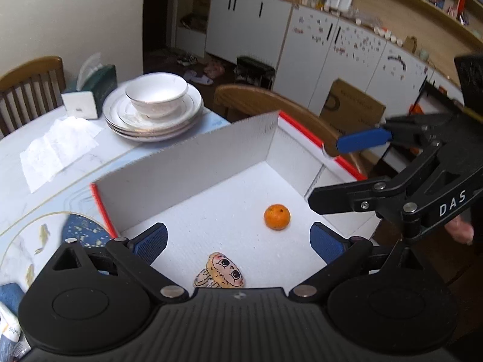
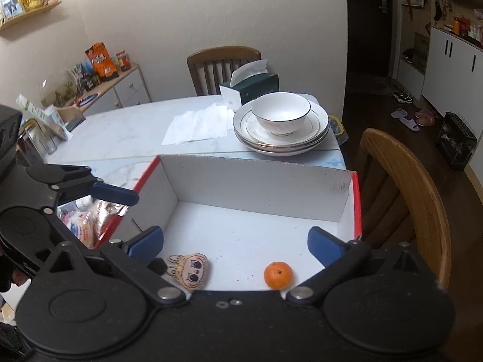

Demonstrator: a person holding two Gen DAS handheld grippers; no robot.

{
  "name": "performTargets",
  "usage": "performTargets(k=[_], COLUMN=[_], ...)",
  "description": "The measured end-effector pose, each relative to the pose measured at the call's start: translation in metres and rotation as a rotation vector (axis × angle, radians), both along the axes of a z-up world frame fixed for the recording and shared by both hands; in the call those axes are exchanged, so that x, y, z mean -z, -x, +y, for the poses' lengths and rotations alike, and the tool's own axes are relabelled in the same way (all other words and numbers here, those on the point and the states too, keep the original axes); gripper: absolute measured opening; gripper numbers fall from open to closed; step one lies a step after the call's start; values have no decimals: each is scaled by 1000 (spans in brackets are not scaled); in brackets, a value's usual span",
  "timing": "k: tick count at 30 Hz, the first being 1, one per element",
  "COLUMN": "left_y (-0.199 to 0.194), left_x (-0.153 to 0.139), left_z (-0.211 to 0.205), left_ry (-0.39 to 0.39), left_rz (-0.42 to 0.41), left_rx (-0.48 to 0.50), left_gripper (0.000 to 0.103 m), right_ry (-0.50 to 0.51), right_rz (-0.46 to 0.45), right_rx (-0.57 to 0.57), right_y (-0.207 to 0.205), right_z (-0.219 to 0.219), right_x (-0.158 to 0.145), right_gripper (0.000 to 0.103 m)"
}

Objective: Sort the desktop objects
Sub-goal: 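Withdraw both tools from the box back toward the items on the table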

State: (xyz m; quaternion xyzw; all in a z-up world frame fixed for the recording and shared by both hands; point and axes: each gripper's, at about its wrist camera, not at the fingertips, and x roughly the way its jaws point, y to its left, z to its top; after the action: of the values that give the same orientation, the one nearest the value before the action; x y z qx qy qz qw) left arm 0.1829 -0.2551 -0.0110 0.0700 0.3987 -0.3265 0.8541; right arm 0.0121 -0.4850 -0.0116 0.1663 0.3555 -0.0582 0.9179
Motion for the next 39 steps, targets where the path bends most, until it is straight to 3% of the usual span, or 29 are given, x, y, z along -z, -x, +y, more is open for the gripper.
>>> performTargets(k=[5,13,39], left_y=[12,21,52], left_x=[-13,-20,-11], left_z=[15,55,210], left_ry=[12,99,106], left_rz=[-54,-65,-103], left_rx=[-27,-50,-77], left_gripper=[101,101,103], right_ry=[-25,-8,-19], right_rz=[-17,-57,-26], right_rx=[45,105,121], right_y=[7,12,-45], right_z=[8,33,156], right_x=[-3,-20,-24], right_gripper=[102,103,102])
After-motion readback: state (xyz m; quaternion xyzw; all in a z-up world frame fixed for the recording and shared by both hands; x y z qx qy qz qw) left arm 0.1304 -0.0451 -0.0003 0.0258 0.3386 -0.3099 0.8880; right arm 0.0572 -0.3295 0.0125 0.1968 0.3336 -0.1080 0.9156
